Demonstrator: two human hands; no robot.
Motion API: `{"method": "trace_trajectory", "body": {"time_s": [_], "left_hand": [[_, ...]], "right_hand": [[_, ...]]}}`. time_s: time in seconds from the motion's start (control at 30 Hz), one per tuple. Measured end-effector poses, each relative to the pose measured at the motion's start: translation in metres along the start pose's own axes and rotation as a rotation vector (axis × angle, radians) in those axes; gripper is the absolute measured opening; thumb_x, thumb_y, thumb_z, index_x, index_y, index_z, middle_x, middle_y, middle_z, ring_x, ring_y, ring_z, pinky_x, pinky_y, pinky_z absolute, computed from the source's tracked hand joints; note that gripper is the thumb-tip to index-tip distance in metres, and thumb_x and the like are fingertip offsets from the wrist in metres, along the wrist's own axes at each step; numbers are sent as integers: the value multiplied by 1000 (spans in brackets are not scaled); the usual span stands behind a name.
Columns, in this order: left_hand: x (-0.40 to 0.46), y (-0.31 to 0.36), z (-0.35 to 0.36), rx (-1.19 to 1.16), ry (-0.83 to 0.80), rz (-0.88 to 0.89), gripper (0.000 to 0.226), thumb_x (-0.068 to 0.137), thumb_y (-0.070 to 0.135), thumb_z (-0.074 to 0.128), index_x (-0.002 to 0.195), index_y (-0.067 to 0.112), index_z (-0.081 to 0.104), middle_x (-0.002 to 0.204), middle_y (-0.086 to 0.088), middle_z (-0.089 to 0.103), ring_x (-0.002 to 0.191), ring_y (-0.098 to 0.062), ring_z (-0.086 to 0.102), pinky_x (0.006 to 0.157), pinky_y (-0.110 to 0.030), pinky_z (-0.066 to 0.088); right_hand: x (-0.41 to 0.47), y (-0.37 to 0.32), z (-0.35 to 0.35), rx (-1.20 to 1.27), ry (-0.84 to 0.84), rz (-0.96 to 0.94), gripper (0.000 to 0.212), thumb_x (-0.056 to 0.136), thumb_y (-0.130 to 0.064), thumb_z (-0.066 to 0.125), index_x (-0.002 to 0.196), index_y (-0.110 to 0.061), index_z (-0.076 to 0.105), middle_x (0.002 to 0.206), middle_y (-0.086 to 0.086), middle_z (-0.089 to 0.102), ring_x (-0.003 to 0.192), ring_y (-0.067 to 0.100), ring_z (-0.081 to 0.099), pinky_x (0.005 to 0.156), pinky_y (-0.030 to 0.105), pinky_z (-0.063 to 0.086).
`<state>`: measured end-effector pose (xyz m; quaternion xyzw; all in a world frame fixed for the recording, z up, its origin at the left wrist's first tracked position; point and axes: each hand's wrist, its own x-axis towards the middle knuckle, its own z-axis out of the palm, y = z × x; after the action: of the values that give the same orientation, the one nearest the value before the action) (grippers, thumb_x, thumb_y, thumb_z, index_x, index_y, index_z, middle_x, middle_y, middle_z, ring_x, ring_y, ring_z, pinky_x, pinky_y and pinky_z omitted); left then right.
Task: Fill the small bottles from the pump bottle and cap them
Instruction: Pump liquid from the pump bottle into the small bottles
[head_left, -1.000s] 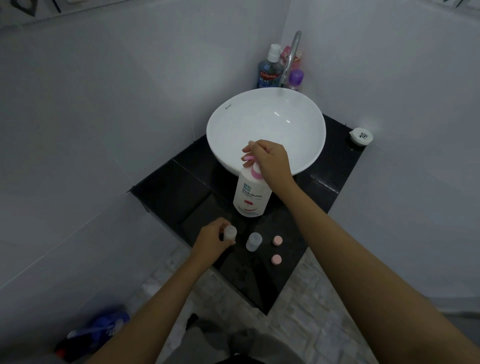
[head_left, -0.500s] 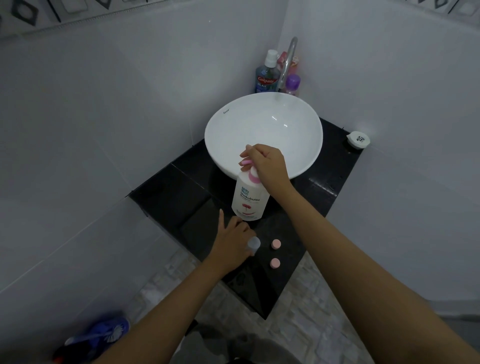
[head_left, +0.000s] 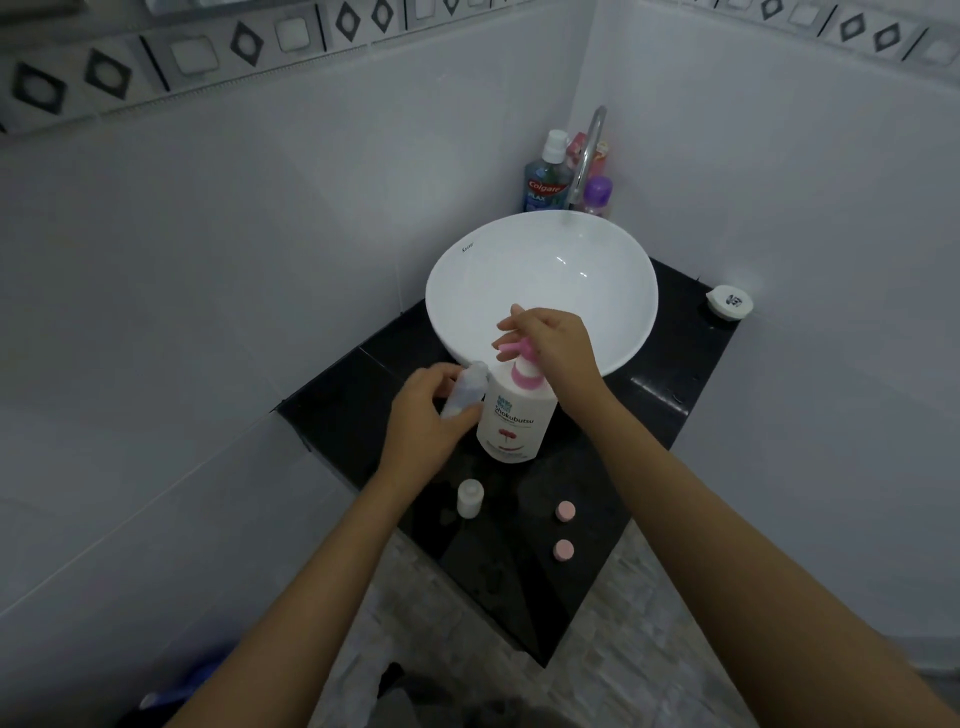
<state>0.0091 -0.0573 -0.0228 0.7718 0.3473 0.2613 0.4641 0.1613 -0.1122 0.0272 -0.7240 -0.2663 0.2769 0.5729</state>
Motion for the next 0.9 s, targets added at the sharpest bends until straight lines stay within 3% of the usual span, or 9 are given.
{"method": "trace_trajectory", "body": {"time_s": [0.23, 0.33, 0.47, 0.6, 0.8, 0.9], "left_hand": [[18, 16, -8, 46, 6, 69, 40, 80, 28, 71, 118, 20, 61, 109, -1, 53, 90, -3, 52, 67, -5, 41], [19, 17, -9, 51, 7, 101, 41, 79, 27, 72, 118, 20, 62, 106, -3, 51, 89, -3, 52, 69, -1, 42], [20, 17, -10, 66, 5, 117, 42, 78, 26, 73, 118, 19, 62, 104, -3, 51, 92, -8, 53, 69, 0, 41], [21, 22, -9, 26, 18, 138, 42, 78, 25, 73, 118, 17, 63, 103, -4, 51, 90, -6, 51, 73, 6, 37], [27, 18, -8, 6, -18, 125, 45, 77, 25, 75, 121, 19, 63, 102, -1, 49, 94, -8, 50, 74, 5, 37], [28, 14, -8, -7, -57, 108, 45, 78, 25, 74, 121, 22, 63, 99, 0, 48, 91, -6, 49, 73, 2, 40]], "right_hand": [[-2, 9, 6, -47, 48, -10, 36, 95, -19, 49, 86, 7, 72, 78, 21, 72, 68, 23, 68, 79, 32, 53], [0, 10, 5, -65, 51, -20, 33, 93, -16, 51, 84, 5, 73, 70, 12, 69, 55, 2, 63, 67, 14, 50], [3, 13, 7, -62, 81, -38, 31, 93, -12, 50, 84, 6, 73, 67, 10, 67, 51, -6, 60, 58, 3, 45], [4, 13, 8, -75, 90, -47, 31, 93, -11, 48, 87, 6, 74, 66, 2, 67, 55, -4, 62, 61, 7, 47], [8, 18, 10, -95, 114, -51, 40, 98, -18, 41, 90, 3, 75, 86, 14, 73, 81, 18, 66, 84, 29, 52], [8, 27, 13, -129, 108, -72, 42, 99, -19, 39, 87, -1, 75, 79, 9, 73, 77, 18, 66, 77, 31, 52]]}}
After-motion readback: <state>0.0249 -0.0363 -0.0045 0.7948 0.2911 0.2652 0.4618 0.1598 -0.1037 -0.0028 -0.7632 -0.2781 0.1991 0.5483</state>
